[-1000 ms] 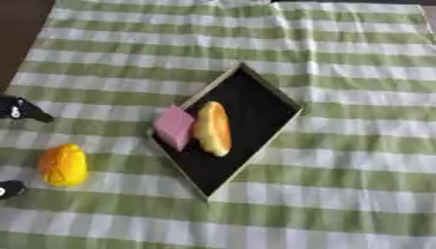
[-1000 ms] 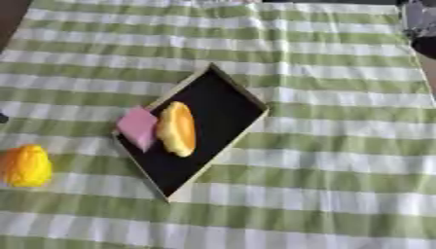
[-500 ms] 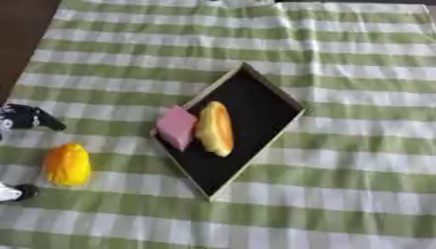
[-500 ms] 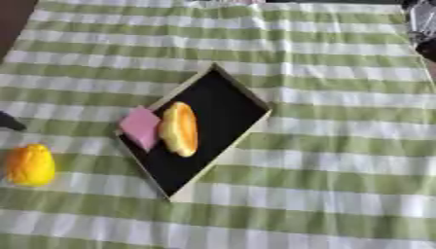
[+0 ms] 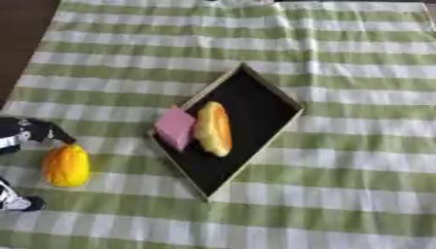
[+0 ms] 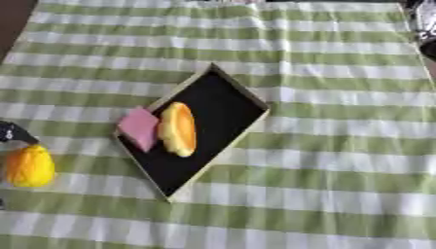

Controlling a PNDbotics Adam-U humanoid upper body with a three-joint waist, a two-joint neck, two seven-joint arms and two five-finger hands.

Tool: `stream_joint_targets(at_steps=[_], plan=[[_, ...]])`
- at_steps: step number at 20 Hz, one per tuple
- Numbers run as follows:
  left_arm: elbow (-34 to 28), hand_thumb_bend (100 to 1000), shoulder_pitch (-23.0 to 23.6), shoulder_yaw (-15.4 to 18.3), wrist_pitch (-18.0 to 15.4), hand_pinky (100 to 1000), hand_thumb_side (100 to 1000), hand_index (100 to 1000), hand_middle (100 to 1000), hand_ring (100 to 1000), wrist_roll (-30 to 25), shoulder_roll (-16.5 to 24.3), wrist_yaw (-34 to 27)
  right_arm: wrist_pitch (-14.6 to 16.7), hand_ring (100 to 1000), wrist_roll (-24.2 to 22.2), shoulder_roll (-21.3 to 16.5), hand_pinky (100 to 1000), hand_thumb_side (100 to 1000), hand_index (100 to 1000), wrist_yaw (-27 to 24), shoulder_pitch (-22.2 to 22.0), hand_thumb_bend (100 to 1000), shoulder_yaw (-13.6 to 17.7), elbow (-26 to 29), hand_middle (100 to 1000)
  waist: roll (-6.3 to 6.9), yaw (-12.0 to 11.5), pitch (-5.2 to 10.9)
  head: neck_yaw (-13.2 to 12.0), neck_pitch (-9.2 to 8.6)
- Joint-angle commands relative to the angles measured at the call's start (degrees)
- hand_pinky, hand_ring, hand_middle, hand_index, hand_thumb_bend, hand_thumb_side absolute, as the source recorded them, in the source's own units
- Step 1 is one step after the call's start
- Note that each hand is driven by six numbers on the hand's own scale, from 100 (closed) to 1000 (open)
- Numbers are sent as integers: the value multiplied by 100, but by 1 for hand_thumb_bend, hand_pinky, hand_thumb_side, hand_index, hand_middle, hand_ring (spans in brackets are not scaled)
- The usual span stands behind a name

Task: Pick up objects on the table and place them in the box.

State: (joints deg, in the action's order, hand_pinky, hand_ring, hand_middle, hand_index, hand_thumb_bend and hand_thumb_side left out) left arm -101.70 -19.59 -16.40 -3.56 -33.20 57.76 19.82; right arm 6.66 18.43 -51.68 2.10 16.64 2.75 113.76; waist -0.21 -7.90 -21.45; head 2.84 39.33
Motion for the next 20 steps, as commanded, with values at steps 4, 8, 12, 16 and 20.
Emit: stream_joint_targets(at_steps=[4, 8, 12, 16, 20], plan=[[139, 490, -190, -46, 70, 808, 100, 869, 763, 866, 127, -22, 72, -60, 901, -13, -74, 874, 470, 773, -91, 8, 100, 49, 84, 635, 23, 9, 98, -31, 10], [249, 445, -309, -122, 76, 670, 100, 743, 586, 709, 248, -104, 213, -61, 900, -21, -49, 874, 470, 773, -127, 1, 100, 58, 84, 633, 24, 13, 101, -41, 15], [191, 352, -375, -54, 36, 535, 100, 614, 471, 572, 532, -149, 303, -85, 900, -31, -55, 874, 470, 772, -140, -32, 100, 65, 84, 632, 19, 7, 105, -33, 26], [-19, 331, -521, 136, -62, 462, 100, 557, 418, 518, 1036, -137, 396, -95, 899, -27, -52, 873, 470, 772, -165, -38, 100, 61, 84, 629, 22, -18, 120, -35, 44], [-376, 287, -866, 255, -272, 458, 100, 573, 430, 520, 1348, -173, 245, -93, 896, -22, -81, 872, 470, 771, -169, -65, 100, 72, 84, 628, 22, -44, 146, -27, 94]])
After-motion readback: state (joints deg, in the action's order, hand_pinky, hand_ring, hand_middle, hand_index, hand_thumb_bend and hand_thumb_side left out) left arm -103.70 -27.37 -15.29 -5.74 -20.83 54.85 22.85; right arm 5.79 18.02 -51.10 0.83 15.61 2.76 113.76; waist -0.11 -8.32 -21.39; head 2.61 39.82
